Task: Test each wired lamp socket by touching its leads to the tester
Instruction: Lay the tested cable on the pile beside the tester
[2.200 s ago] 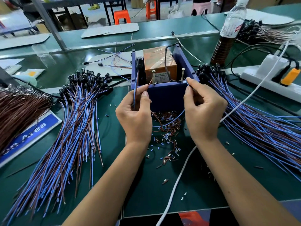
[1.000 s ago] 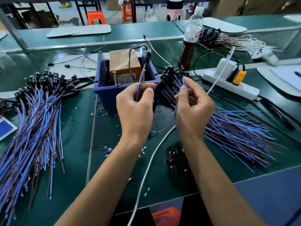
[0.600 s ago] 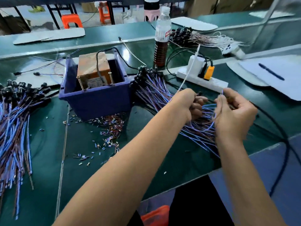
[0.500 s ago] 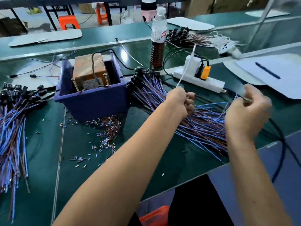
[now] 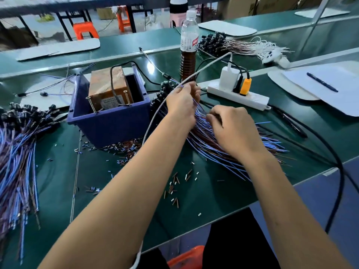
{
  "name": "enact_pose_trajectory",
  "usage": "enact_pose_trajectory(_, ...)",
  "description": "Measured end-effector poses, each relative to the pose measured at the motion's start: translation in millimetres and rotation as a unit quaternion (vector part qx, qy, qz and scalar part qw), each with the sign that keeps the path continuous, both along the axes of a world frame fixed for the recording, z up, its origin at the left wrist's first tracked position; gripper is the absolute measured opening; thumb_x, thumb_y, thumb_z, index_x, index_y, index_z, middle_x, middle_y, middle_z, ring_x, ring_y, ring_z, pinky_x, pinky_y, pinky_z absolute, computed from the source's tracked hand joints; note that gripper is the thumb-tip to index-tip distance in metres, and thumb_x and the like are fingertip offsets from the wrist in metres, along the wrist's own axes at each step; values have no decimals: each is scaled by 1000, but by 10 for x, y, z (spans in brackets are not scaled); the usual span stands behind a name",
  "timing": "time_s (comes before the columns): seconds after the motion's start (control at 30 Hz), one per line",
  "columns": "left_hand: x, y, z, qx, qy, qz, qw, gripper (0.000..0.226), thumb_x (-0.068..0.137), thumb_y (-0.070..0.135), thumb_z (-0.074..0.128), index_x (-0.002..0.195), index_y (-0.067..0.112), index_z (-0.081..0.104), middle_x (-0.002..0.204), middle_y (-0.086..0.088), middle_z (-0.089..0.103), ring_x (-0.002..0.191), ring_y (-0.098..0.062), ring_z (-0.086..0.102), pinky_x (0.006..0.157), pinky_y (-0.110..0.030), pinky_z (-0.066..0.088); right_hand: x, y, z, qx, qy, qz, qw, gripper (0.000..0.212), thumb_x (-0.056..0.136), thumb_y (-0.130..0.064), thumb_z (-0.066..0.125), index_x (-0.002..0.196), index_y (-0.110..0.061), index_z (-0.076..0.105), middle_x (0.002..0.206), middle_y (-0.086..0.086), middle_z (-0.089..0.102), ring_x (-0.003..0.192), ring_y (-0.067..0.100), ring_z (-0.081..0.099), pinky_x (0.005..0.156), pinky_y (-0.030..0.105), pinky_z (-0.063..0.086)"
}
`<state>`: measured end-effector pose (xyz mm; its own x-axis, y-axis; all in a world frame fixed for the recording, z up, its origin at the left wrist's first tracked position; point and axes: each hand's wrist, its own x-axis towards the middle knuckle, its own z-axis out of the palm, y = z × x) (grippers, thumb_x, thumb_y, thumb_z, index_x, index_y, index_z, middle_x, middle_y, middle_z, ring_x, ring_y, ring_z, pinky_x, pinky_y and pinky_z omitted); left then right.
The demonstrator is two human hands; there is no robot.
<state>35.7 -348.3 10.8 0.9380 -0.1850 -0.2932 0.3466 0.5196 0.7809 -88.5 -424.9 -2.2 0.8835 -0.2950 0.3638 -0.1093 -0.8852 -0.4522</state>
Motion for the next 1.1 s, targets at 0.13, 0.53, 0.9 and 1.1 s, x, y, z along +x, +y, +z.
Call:
enact_pose_trajectory(0.13, 189, 278, -149, 491, -195, -22, 849, 33, 96, 17, 62, 72, -5, 68, 69, -18, 70, 65, -33, 70, 66, -37, 62, 4, -55, -13, -5, 33, -14, 999, 19, 100, -36, 66, 91, -20, 68, 81, 7, 69, 78, 32, 63, 67, 37, 48)
enact_pose_trajectory(0.53, 8, 403, -259, 711, -318, -26, 626, 48, 105, 48, 50, 77, 10, 62, 72, -8, 59, 70, -31, 60, 63, -32, 42, 25, 141, -238, -46, 74, -96, 992, 25, 82, -44, 84, 81, -22, 73, 84, 6, 71, 87, 33, 68, 73, 34, 50)
enact_pose_trajectory(0.9, -322, 1015, 56, 616, -299, -152, 713, 42, 98, 31, 57, 64, 8, 61, 58, -6, 64, 52, -23, 64, 50, -25, 42, 178, 617, -66, 54, -105, 7, 993, 17, 85, -26, 78, 76, -19, 65, 65, -3, 65, 64, 27, 62, 62, 41, 53)
enact_pose_trajectory(1.1, -497, 1931, 133, 654, -291, -65, 695, 43, 99, 27, 56, 63, 4, 58, 58, -10, 58, 63, -29, 57, 57, -36, 40, 354, 1373, -20, 75, -101, 143, 982, 16, 91, -23, 71, 78, -18, 63, 67, 1, 67, 65, 29, 62, 63, 44, 53)
